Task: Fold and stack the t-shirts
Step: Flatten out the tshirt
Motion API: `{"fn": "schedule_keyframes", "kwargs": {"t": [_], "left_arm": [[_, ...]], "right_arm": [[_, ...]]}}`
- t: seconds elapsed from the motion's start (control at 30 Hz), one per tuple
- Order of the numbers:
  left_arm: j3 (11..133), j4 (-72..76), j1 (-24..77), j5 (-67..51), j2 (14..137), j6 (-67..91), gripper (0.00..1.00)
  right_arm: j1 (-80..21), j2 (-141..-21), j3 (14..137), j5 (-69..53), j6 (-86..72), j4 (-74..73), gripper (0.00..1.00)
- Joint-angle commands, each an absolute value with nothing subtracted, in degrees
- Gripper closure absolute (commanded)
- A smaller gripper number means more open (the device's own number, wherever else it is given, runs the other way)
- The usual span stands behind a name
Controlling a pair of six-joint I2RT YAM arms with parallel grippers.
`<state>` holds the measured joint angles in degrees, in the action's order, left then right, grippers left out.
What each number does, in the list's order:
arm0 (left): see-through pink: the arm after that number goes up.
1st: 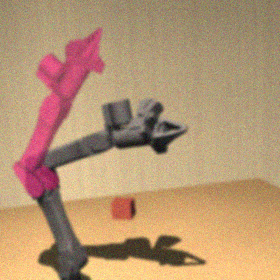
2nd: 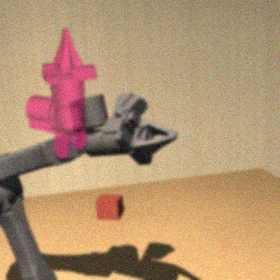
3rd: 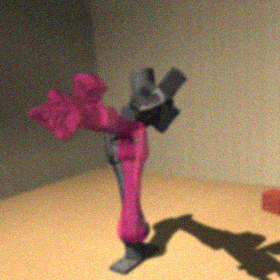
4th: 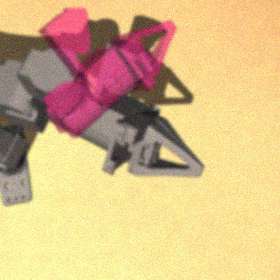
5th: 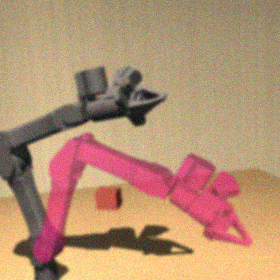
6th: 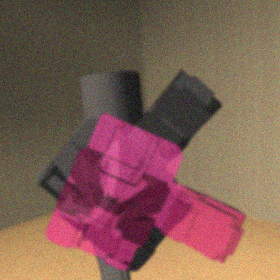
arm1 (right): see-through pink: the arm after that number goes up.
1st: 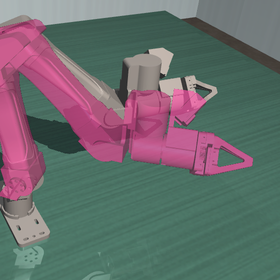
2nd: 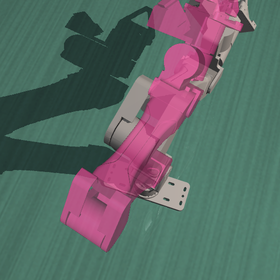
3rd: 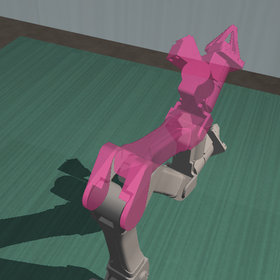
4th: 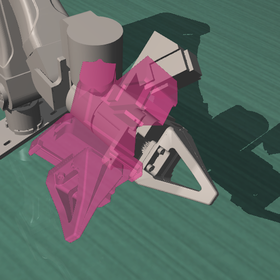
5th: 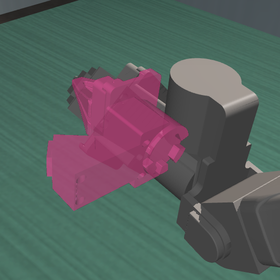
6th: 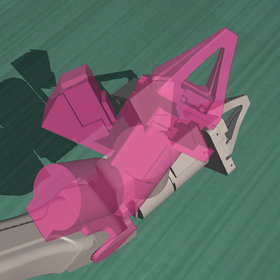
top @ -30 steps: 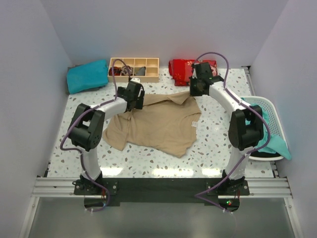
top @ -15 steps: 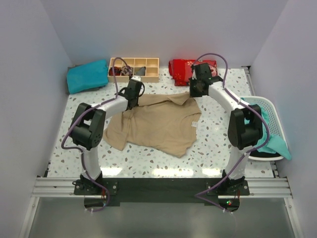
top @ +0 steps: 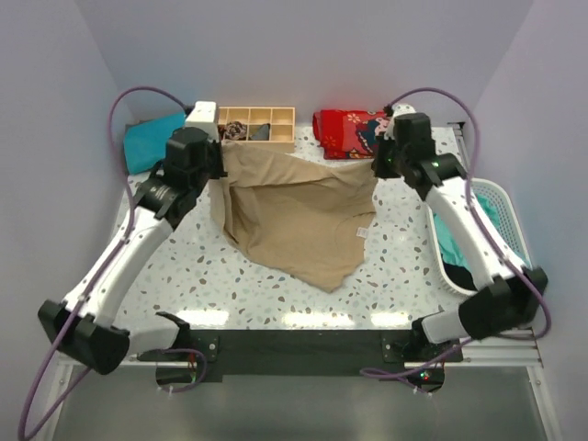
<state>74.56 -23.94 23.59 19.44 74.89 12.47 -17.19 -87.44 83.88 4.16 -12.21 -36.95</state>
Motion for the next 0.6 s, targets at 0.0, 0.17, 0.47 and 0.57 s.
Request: {"fn": "schedule_keyframes", "kwargs": {"t": [0.0, 0.17, 0.47, 0.57], "left_arm": [[76.8, -34.8, 23.7, 8.6, 64.2, 13.2, 1.00], [81.7, -45.5, 23.7, -3.0, 55.6, 14.9, 1.00], [96.5, -65.0, 23.7, -14.1, 44.3, 19.2, 1.00], [103.2, -67.1, 23.7, -13.9, 44.1, 20.0, 1.00]], "right_arm": [[-18.8, -72.5, 85.2, 5.9, -13.3, -41.2, 1.00], [-19.2, -60.0, 89.6, 4.1, -14.6, -49.0, 1.00], [-19.2, -50.7, 104.9, 1.9, -15.1, -60.6, 1.00], [-19.2, -52.9, 110.2, 4.2, -13.1, -61.8, 1.00]]}}
